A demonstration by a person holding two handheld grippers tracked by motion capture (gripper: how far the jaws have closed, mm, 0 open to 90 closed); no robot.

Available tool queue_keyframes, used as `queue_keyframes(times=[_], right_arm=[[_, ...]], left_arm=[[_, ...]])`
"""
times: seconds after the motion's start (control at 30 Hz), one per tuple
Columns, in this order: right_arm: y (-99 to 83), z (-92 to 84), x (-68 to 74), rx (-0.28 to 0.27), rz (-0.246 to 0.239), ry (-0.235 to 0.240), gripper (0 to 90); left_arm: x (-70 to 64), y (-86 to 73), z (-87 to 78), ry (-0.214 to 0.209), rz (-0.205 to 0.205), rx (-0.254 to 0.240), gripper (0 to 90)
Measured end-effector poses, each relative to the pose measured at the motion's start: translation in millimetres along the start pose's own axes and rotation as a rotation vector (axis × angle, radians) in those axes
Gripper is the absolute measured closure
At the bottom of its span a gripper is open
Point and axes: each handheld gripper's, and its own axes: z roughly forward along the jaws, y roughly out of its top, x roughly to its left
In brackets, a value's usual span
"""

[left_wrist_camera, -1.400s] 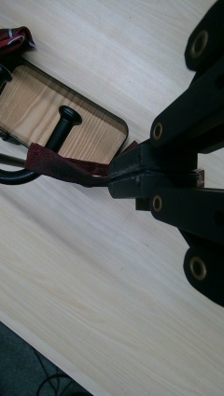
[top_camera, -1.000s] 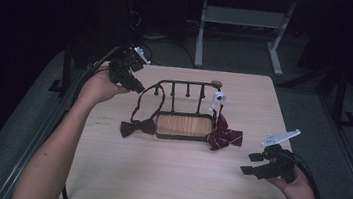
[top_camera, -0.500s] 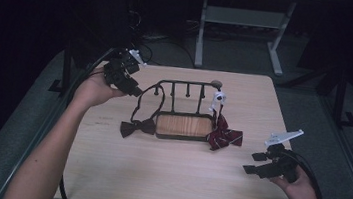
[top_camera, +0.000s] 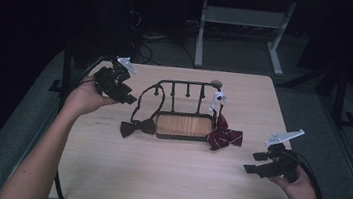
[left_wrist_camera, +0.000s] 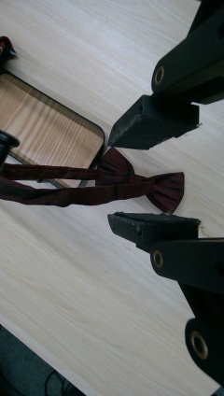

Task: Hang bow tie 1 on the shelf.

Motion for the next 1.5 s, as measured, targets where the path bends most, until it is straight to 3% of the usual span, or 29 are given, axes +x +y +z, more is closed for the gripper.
queue_keyframes(times=[0.7, 0.97, 1.5], right_arm=[[-1.3, 0.1, -1.8, 0.004, 0.006, -0.006, 33.1], [-1.6, 0.3, -1.9, 0.004, 0.007, -0.006, 33.1], [-2.9, -0.7, -3.0, 0.004, 0.014, -0.009, 32.8]], left_arm=[[-13.5, -27.1, 2.9, -0.021, 0.001, -0.034, 52.2], [-21.6, -36.2, 7.3, -0.032, 0.014, -0.037, 51.0], [-33.4, -58.6, 20.0, -0.043, 0.001, -0.053, 46.6]])
